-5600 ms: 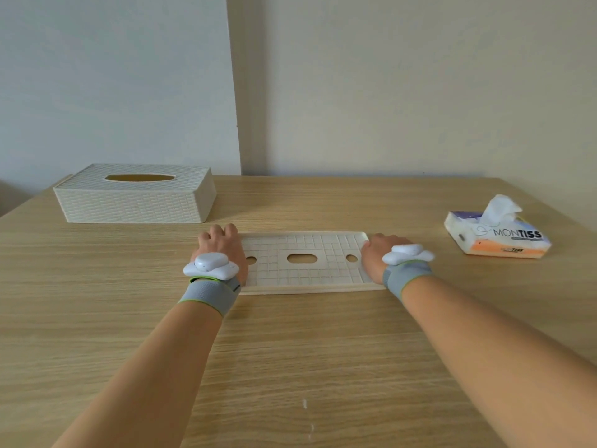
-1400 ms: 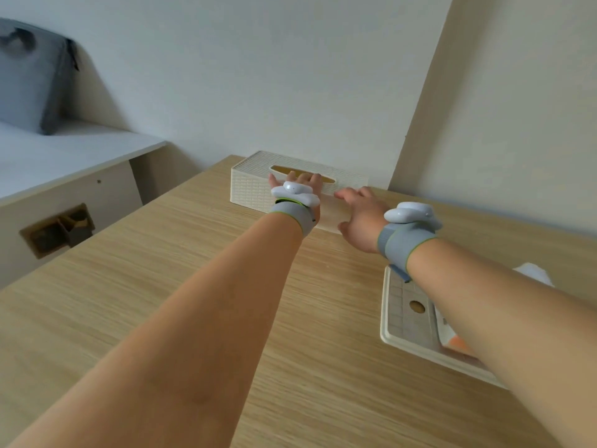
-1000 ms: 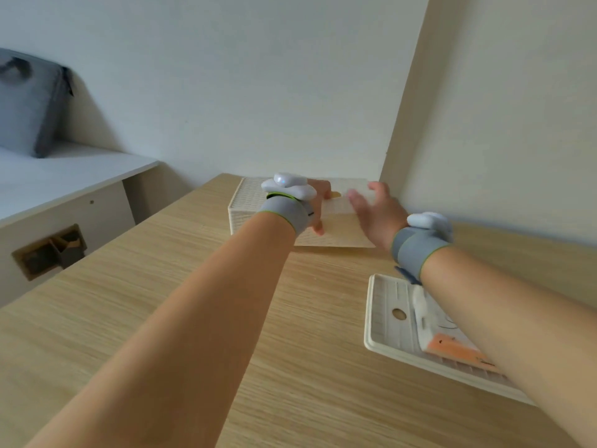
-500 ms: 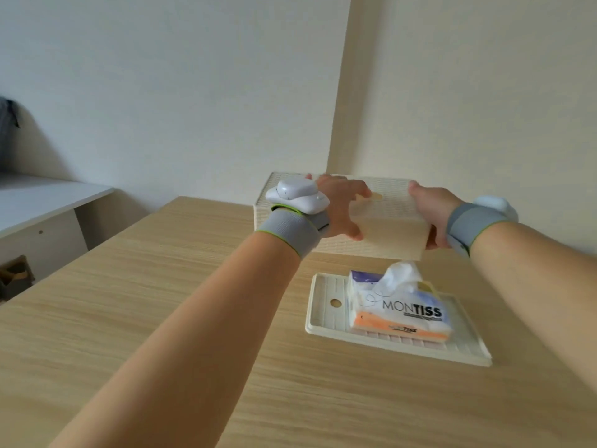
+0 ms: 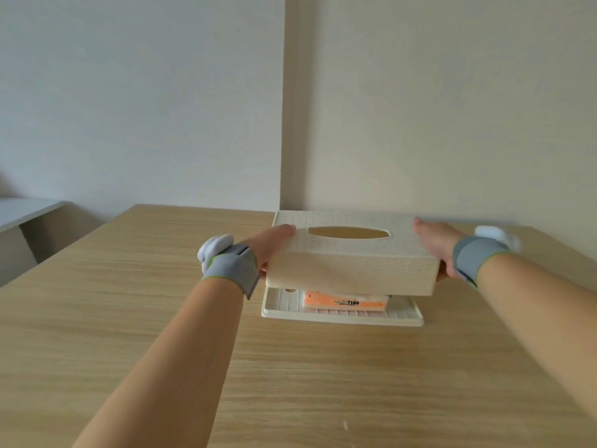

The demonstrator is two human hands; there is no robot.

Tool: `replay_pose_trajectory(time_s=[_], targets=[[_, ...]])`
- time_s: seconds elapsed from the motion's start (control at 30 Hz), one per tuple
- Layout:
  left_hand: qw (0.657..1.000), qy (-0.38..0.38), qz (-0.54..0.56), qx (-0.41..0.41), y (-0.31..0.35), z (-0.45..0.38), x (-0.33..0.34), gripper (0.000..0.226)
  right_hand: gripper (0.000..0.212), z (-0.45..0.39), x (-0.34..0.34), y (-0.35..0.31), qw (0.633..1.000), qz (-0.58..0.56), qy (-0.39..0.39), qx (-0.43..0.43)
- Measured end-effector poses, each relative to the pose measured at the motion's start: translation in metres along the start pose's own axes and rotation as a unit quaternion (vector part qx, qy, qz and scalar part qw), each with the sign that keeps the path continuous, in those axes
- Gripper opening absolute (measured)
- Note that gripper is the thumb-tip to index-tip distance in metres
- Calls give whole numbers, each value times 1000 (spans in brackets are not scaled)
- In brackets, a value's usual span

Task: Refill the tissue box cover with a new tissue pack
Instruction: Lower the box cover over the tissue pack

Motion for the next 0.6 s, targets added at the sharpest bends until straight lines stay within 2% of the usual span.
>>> replay_pose_trajectory(time_s=[0.1, 0.2, 0.27, 0.5, 0.6], targets=[[1000, 5, -19, 7, -9, -4, 1, 30, 65, 10, 12, 4, 999, 46, 4, -8], [998, 18, -60, 8, -18, -6, 0, 50, 60, 25, 19, 5, 998, 59, 1, 2], [997, 18, -74, 2, -24, -6, 2, 54, 58, 23, 22, 8, 997, 71, 3, -4], [999, 4, -33, -2, -29, -8, 7, 32, 56, 21, 26, 9, 994, 105, 17, -10], [999, 1, -47, -10, -31, -11, 8, 36, 55, 20, 33, 14, 991, 132, 26, -11]])
Point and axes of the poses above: each hand's wrist, its own z-axis away from the middle knuckle, its own x-axis out of the palm, y = z × x, the point moved 4 cm from there along -z, towards the middle knuckle, and after that the axes turned 5 degrees about y, right-handed, at the moved point
